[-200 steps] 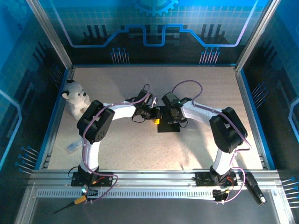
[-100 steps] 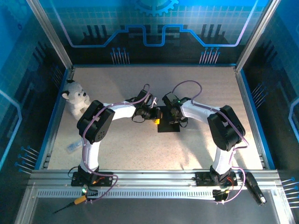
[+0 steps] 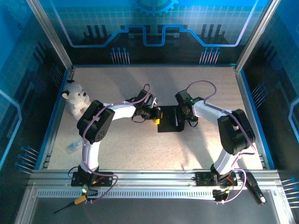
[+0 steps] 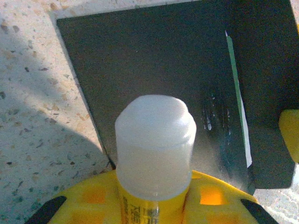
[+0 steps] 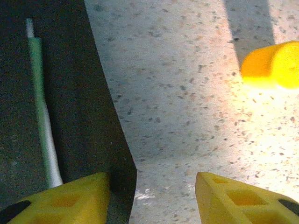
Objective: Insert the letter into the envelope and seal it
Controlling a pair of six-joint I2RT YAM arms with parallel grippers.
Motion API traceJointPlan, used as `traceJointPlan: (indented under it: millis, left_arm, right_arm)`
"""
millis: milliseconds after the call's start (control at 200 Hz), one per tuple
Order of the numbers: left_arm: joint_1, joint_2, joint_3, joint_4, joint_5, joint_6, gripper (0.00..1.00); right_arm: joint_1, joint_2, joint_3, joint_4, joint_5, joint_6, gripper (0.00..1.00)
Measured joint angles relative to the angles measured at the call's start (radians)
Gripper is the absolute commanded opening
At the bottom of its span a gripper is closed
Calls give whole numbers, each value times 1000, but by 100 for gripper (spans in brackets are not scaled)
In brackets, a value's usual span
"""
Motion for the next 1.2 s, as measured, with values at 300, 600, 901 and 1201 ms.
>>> traceJointPlan:
  millis: [300, 600, 901, 1201]
  left_arm:
    - [0, 0, 0, -2, 3, 1, 0]
    - [0, -3, 0, -14, 3, 8, 0]
    - [0, -41, 23, -139, -12, 51, 3]
    - [0, -161, 74, -189, -16, 58, 0]
  right_arm:
    - [-71, 6, -52, 62, -26, -32, 49]
    - [-71, 9, -59, 95, -26, -49, 50]
    - [-85, -76, -63, 109, -100, -47, 50]
    - [-113, -229, -56, 146, -298, -29, 51]
